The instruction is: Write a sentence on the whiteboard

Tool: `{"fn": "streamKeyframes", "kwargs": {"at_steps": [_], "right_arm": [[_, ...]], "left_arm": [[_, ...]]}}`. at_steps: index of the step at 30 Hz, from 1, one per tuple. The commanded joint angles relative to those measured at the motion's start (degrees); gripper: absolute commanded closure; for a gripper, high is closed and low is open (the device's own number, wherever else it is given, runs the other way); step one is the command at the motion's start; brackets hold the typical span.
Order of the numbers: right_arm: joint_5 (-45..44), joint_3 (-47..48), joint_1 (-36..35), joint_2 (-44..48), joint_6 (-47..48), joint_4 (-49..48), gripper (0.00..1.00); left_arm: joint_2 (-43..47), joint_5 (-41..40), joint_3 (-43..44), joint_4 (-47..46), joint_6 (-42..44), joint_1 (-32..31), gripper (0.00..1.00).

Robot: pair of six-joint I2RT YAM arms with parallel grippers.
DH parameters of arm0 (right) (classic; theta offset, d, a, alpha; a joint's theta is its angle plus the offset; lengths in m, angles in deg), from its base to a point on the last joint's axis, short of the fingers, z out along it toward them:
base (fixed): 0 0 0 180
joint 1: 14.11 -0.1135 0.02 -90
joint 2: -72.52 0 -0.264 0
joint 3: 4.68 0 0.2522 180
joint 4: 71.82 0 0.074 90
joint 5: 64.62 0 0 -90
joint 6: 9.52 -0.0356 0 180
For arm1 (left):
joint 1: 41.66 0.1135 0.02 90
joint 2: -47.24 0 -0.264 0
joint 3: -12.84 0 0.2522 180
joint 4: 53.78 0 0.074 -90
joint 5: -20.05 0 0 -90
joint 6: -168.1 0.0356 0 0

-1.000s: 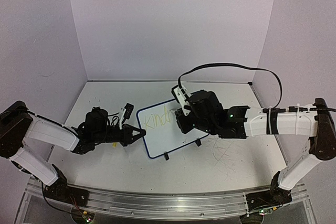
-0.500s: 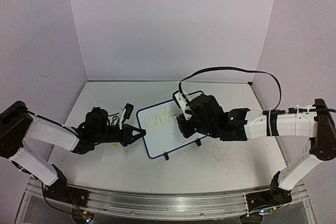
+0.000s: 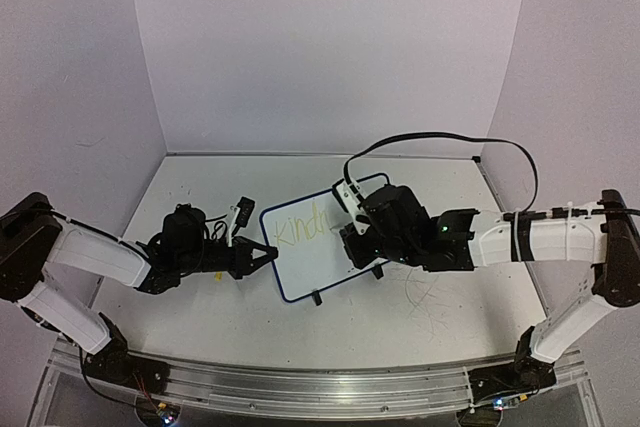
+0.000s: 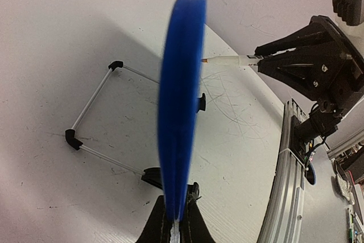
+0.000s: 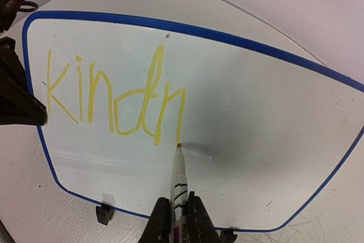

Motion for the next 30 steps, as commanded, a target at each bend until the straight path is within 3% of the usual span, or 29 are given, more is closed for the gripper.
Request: {"fn": "streamKeyframes", "kwargs": {"at_steps": [1, 14, 30], "right_arm": [[2.4, 1.5, 1.7, 4.6, -1.0, -2.3, 1.00], [5.8, 2.0, 3.0, 2.1, -0.3, -4.5, 1.00], [3.6, 2.0, 3.0, 0.6, -1.2, -3.8, 1.00]], "left_arm": [[0.9, -1.7, 1.1, 2.5, 1.0, -0.1, 1.00], [0.7, -1.5, 1.4, 2.6, 1.2, -0.2, 1.00], [0.9, -1.6, 1.2, 2.8, 1.3, -0.2, 1.00]]}}
